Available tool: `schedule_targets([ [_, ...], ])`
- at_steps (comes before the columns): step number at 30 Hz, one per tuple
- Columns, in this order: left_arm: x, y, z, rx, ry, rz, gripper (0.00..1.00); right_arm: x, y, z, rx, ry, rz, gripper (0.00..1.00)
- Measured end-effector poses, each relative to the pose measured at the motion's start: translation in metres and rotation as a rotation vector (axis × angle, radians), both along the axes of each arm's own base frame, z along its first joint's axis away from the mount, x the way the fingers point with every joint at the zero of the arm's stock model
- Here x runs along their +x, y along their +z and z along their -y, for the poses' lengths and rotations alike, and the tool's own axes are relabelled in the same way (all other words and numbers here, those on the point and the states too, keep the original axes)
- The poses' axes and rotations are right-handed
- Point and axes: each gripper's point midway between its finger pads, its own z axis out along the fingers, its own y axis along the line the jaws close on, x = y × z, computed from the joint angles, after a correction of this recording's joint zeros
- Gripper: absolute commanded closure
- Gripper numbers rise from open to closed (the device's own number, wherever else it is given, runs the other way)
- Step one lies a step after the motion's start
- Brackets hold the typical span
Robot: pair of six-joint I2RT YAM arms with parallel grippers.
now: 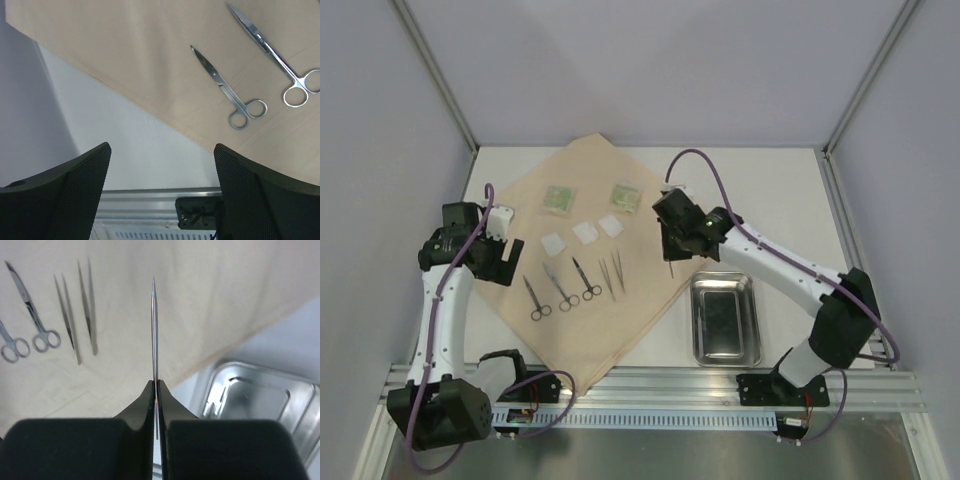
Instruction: Prepare the surgical pack
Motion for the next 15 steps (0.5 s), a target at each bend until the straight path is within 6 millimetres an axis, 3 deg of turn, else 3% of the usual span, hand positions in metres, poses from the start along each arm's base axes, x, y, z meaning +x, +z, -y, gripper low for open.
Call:
schedule_targets([
  [3, 0.002, 0.003, 0.005, -0.023, -0.022, 0.010, 0.06, -0.030, -0.009, 0.039, -0.045, -0.057, -0.020, 0.99],
  [10, 0.001, 0.006, 0.010, -0.038, -0.050, 0.027, 0.06, -0.117, -0.083, 0.121, -0.153, -0.178, -0.180, 0.99],
  [15, -0.004, 0.012, 0.011, -0.031, -0.054, 0.051, 0.06, -0.132, -0.100, 0.134, -0.142, -0.204, -0.199, 0.99],
])
